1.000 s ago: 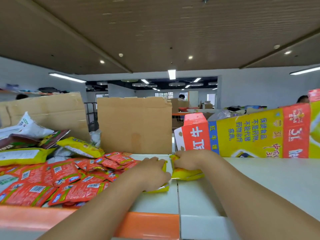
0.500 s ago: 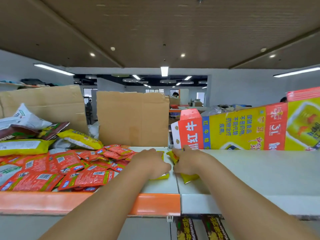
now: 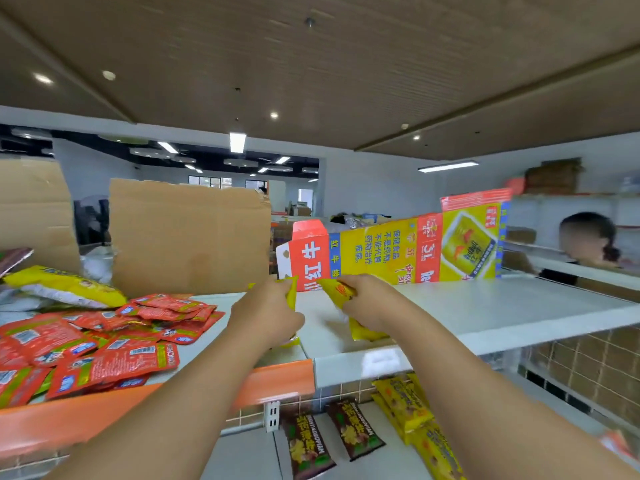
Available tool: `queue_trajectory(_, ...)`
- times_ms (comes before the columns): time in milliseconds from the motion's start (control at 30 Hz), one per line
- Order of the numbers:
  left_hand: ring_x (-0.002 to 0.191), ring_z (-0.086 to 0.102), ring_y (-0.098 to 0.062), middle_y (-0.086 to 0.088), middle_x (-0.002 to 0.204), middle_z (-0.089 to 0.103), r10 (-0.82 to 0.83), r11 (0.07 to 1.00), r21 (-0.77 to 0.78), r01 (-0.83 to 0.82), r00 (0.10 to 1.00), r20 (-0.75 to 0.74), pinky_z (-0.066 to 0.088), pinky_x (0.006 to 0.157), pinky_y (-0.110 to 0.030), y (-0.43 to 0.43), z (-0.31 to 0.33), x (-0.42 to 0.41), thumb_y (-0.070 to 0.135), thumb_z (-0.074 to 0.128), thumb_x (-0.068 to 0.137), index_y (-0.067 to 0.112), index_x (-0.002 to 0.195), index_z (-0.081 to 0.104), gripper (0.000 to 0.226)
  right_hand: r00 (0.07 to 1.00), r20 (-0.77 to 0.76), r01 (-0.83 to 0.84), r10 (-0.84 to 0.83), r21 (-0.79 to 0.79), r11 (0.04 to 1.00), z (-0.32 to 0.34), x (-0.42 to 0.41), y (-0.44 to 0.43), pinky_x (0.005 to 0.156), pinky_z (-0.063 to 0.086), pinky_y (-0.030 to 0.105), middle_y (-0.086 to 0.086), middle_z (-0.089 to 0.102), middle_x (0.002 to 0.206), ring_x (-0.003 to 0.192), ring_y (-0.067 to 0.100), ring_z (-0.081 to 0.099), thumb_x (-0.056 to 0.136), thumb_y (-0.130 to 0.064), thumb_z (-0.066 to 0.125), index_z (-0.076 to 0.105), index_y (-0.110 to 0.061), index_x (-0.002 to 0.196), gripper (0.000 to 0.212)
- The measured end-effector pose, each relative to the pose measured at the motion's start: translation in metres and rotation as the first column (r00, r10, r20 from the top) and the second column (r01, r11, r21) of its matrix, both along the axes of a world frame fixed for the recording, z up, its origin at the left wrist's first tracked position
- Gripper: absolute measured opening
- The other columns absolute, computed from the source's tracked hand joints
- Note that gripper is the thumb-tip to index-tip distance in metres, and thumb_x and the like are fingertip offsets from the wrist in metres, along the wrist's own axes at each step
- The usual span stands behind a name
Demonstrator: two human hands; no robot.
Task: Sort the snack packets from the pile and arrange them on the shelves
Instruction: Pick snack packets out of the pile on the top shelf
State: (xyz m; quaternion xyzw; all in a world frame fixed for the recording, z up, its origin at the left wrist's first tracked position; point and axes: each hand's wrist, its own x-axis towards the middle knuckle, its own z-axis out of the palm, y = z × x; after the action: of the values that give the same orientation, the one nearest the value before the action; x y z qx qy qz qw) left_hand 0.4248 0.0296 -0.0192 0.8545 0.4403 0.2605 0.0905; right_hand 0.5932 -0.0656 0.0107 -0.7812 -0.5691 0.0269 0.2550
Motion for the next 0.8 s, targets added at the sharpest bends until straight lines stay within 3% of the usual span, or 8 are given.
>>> queue_trajectory(133, 0.132, 0.049, -0.023, 0.008, 0.157, 0.038, -0.130, 0.991, 0.037, 0.126, 0.984, 0.123, 0.048, 0.102, -0.040, -0.031, 0.020, 0.025, 0.044, 0.054, 0.065, 0.031, 0.152, 0.044, 0.088, 0.996, -0.007, 0.094, -0.094, 0.035, 0.995, 0.013, 0.021, -0.044, 0.079, 0.043, 0.027, 0.001, 0.048, 0.149, 0.114, 0.025, 0.057, 0.092, -0.016, 0.055, 0.041, -0.033, 0.152, 0.064)
queue_trajectory(267, 0.145, 0.038, -0.020, 0.008, 0.165, 0.028, -0.278, 0.960, 0.077, 0.269, 0.949, 0.150, 0.041, 0.112, -0.038, -0.081, 0.031, 0.060, 0.035, 0.067, 0.078, 0.030, 0.153, 0.043, 0.078, 0.988, 0.022, 0.152, -0.153, 0.039, 0.988, 0.017, 0.051, -0.095, 0.091, 0.047, 0.033, 0.003, 0.051, 0.147, 0.123, 0.026, 0.054, 0.091, -0.015, 0.057, 0.044, -0.032, 0.150, 0.063)
queue_trajectory(433, 0.144, 0.036, -0.015, 0.011, 0.163, 0.030, -0.454, 0.888, 0.140, 0.437, 0.883, 0.119, 0.038, 0.109, -0.030, -0.151, 0.033, 0.113, 0.030, 0.069, 0.082, 0.032, 0.153, 0.042, 0.076, 0.977, 0.084, 0.195, -0.194, -0.010, 0.981, 0.025, 0.101, -0.167, 0.085, 0.038, 0.027, 0.000, 0.054, 0.143, 0.122, 0.023, 0.053, 0.095, -0.021, 0.054, 0.049, -0.034, 0.145, 0.052)
queue_trajectory(567, 0.144, 0.037, -0.014, 0.011, 0.162, 0.032, -0.558, 0.829, 0.133, 0.544, 0.821, 0.120, 0.036, 0.110, -0.028, -0.205, 0.025, 0.166, 0.030, 0.070, 0.082, 0.032, 0.154, 0.042, 0.077, 0.957, 0.111, 0.276, -0.269, -0.057, 0.959, 0.029, 0.158, -0.233, 0.089, 0.044, 0.030, -0.002, 0.052, 0.145, 0.117, 0.020, 0.055, 0.090, -0.021, 0.056, 0.047, -0.039, 0.145, 0.059)
queue_trajectory(667, 0.146, 0.034, -0.012, 0.013, 0.164, 0.027, -0.598, 0.801, 0.096, 0.590, 0.795, 0.103, 0.032, 0.112, -0.025, -0.242, 0.014, 0.210, 0.030, 0.071, 0.082, 0.033, 0.155, 0.041, 0.078, 0.949, 0.105, 0.306, -0.296, -0.095, 0.947, 0.026, 0.198, -0.280, 0.085, 0.037, 0.025, -0.002, 0.055, 0.141, 0.108, 0.016, 0.052, 0.090, -0.019, 0.058, 0.049, -0.035, 0.146, 0.058)
queue_trajectory(800, 0.144, 0.036, -0.011, 0.013, 0.164, 0.027, -0.602, 0.799, 0.047, 0.600, 0.795, 0.077, 0.034, 0.111, -0.023, -0.282, -0.007, 0.266, 0.030, 0.071, 0.083, 0.033, 0.154, 0.042, 0.077, 0.941, 0.076, 0.337, -0.330, -0.098, 0.936, 0.011, 0.251, -0.329, 0.089, 0.039, 0.025, -0.001, 0.052, 0.145, 0.121, 0.021, 0.053, 0.090, -0.020, 0.059, 0.047, -0.034, 0.147, 0.060)
